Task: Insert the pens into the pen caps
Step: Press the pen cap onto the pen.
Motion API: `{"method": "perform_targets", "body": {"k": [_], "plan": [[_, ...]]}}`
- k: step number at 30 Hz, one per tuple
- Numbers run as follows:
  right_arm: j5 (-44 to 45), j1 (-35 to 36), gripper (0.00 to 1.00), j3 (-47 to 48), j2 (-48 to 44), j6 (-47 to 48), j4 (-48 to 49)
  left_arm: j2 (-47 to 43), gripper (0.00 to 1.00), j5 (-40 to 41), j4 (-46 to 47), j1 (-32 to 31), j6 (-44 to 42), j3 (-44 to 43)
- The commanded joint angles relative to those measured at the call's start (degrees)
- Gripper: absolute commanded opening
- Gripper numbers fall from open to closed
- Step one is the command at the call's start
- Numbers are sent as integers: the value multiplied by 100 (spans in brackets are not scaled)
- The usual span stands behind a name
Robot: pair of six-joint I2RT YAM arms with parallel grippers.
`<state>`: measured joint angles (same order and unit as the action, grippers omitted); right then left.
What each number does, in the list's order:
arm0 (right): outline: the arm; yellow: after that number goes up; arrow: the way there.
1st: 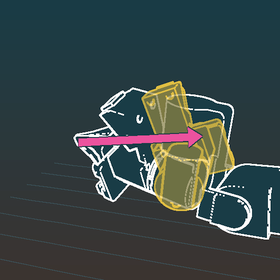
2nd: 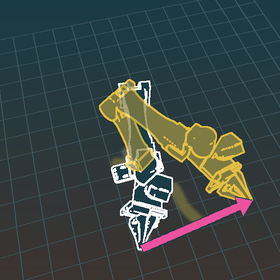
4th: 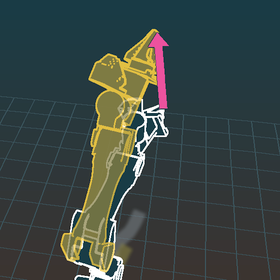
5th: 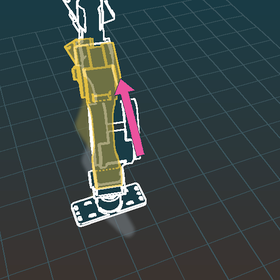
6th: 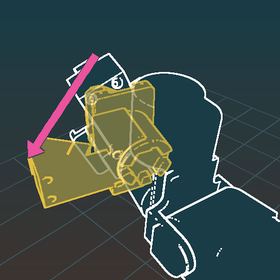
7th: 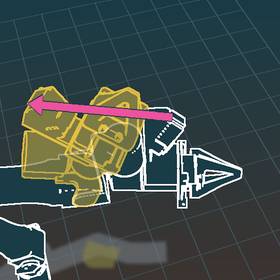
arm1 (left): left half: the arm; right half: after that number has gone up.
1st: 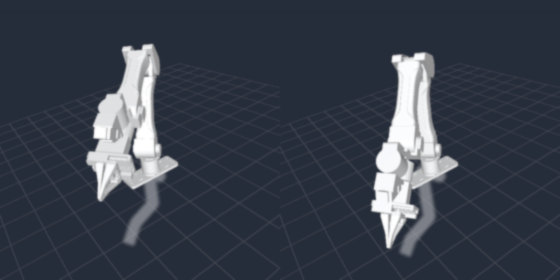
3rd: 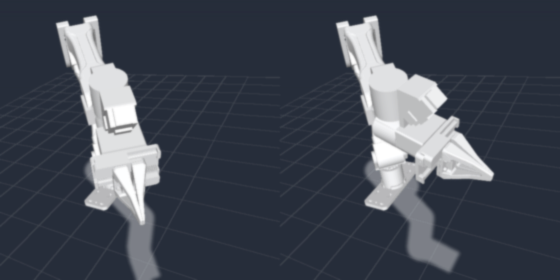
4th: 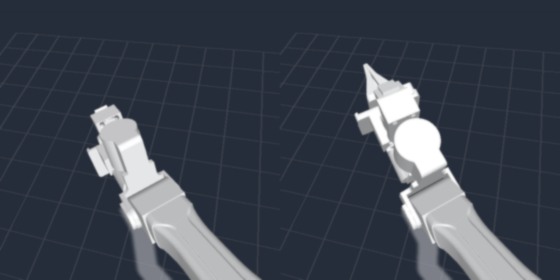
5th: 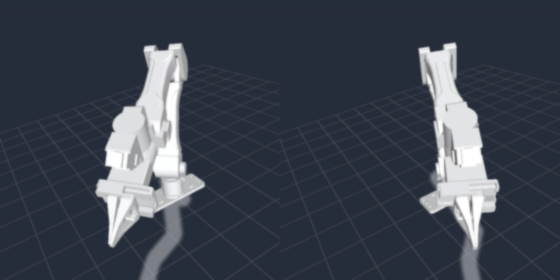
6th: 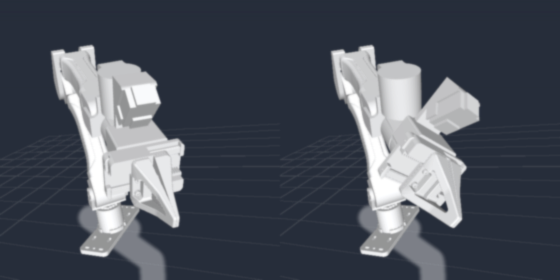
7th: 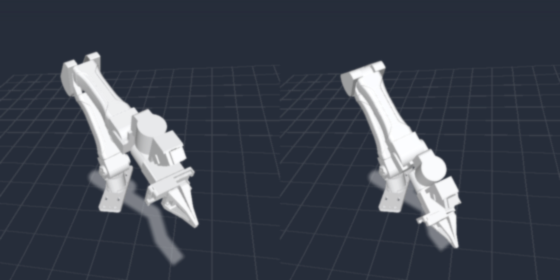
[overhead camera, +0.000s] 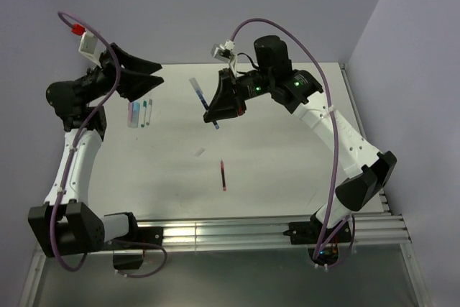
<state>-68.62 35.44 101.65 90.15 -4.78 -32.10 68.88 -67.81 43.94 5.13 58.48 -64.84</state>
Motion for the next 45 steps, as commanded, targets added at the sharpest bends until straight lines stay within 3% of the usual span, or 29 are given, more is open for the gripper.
{"method": "perform_targets", "body": {"k": [1,3,6,10,22,33,40,42,45], "plan": [[-205,121,0,-22,-103,-190,265,124,79,-312,4064,-47,3438,-46],[-152,234,0,39,11,-208,274,476,78,-23,5379,-99,4638,-46],[-56,314,0,118,178,-243,300,872,75,337,6282,-170,5628,-47],[33,358,0,215,231,-357,327,741,73,269,5839,-240,5140,199],[-187,376,0,215,469,-726,555,433,63,75,4773,-1286,3715,384],[-266,376,0,154,460,-849,705,477,54,145,4755,-1462,3574,454],[-266,376,0,31,399,-885,731,618,37,295,4887,-1514,3759,419],[-266,376,0,-13,381,-867,740,626,37,330,4878,-1514,3732,393],[-275,367,0,-40,354,-850,731,635,46,356,4904,-1514,3697,358]]}}
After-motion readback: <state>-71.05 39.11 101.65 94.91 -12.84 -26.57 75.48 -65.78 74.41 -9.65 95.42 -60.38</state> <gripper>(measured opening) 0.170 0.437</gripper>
